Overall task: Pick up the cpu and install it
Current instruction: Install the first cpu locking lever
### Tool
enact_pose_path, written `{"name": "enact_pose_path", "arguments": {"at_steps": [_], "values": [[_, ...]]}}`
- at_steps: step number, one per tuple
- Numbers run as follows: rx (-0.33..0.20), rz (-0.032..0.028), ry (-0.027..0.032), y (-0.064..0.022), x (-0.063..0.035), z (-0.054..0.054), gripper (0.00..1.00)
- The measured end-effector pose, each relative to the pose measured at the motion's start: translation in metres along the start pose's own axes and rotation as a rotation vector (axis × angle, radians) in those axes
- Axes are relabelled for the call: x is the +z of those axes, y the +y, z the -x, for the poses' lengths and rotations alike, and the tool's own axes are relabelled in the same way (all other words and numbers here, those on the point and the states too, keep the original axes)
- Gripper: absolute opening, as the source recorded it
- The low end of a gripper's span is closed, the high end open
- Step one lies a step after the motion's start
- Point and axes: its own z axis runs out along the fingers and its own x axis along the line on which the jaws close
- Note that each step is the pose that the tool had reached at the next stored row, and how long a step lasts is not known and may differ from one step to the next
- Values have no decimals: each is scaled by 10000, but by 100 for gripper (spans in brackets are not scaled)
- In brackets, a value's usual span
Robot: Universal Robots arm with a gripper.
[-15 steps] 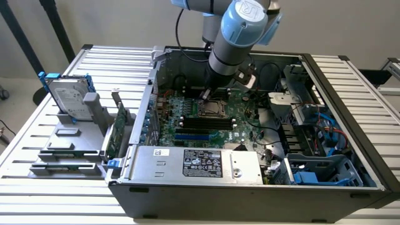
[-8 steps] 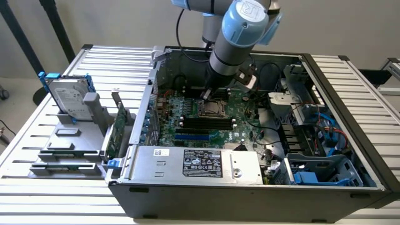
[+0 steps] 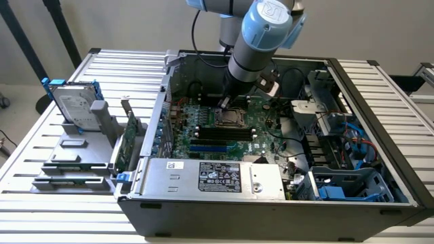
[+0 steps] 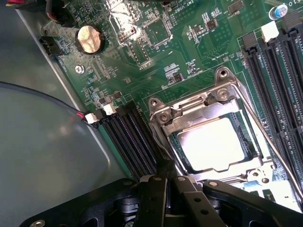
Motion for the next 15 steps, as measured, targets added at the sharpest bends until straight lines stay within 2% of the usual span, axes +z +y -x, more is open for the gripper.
{"name": "enact_pose_path", "arguments": {"at_steps": [15], "values": [[70,46,-43,21,4,-7,11]]}}
